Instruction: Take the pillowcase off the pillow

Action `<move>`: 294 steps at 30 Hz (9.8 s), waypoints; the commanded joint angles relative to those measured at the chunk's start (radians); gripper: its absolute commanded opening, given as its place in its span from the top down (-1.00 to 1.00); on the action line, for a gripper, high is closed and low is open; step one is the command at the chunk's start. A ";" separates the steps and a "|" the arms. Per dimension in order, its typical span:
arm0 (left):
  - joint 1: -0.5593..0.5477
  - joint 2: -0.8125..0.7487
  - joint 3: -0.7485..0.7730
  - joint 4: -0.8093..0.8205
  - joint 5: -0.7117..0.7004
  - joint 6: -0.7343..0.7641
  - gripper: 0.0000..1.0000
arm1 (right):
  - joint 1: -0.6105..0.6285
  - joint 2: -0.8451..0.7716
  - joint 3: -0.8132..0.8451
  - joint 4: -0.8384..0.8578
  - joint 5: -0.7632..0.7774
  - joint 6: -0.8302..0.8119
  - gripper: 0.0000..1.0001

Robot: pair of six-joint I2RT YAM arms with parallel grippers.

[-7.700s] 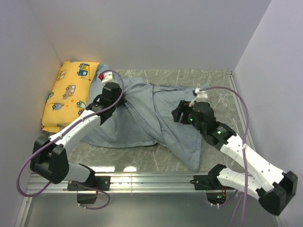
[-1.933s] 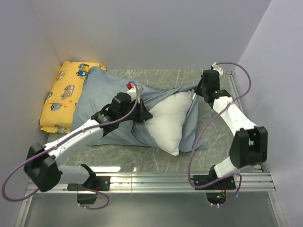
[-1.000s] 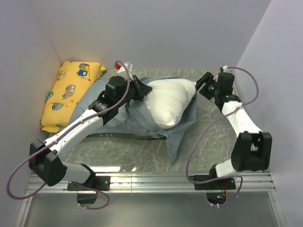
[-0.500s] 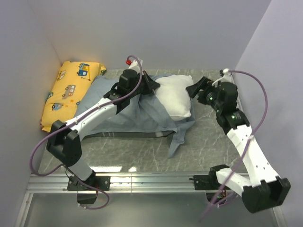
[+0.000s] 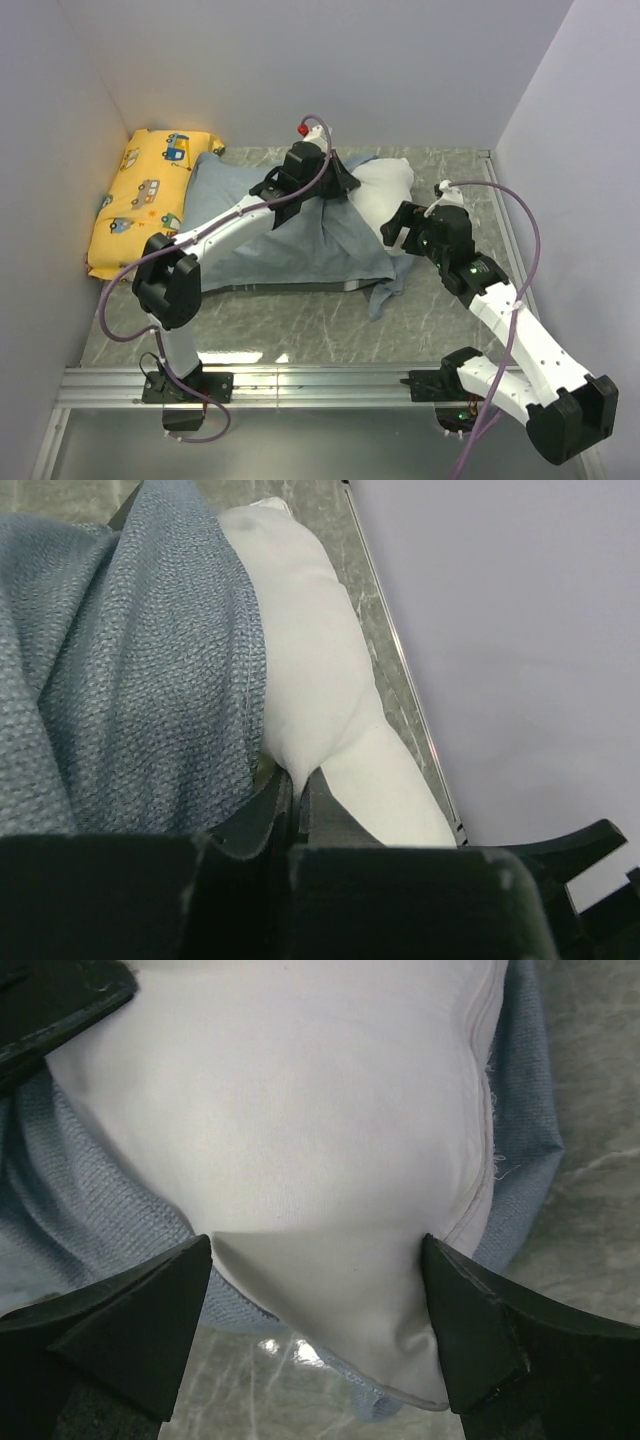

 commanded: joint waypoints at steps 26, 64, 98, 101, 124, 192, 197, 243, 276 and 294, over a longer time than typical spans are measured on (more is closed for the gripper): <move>-0.096 -0.488 -0.246 -0.267 -0.458 0.181 -0.70 | 0.009 0.106 0.278 -0.080 0.208 -0.052 1.00; 0.343 -0.577 -0.493 -0.311 -0.319 0.164 0.99 | -0.185 0.057 0.413 -0.172 -0.005 -0.087 1.00; 0.114 -0.815 -0.801 -0.197 -0.265 0.042 0.99 | -0.093 0.618 0.185 0.158 0.011 0.017 0.58; 0.112 -0.809 -0.699 -0.240 -0.267 0.081 0.82 | -0.077 0.543 0.116 0.254 0.020 0.023 1.00; 0.120 0.047 0.351 -0.555 0.124 0.429 -0.71 | 0.176 0.068 -0.003 0.436 0.240 -0.224 1.00; 0.238 -0.621 -0.417 -0.280 -0.168 0.219 -0.69 | -0.001 0.168 0.313 -0.056 0.274 -0.116 -0.61; 0.074 -0.785 -0.676 -0.191 -0.239 0.113 -0.70 | 0.128 0.108 0.333 -0.165 0.332 -0.147 -0.66; 0.276 -0.438 -0.030 -0.351 -0.111 0.227 0.99 | -0.016 0.726 0.650 -0.170 -0.257 -0.104 0.82; 0.245 -0.307 0.025 -0.300 0.050 0.420 -0.74 | 0.004 0.103 0.317 -0.081 0.043 -0.069 -0.50; -0.136 -0.201 -0.048 -0.486 -0.517 0.483 0.00 | 0.006 0.012 0.163 -0.061 0.053 -0.069 -0.52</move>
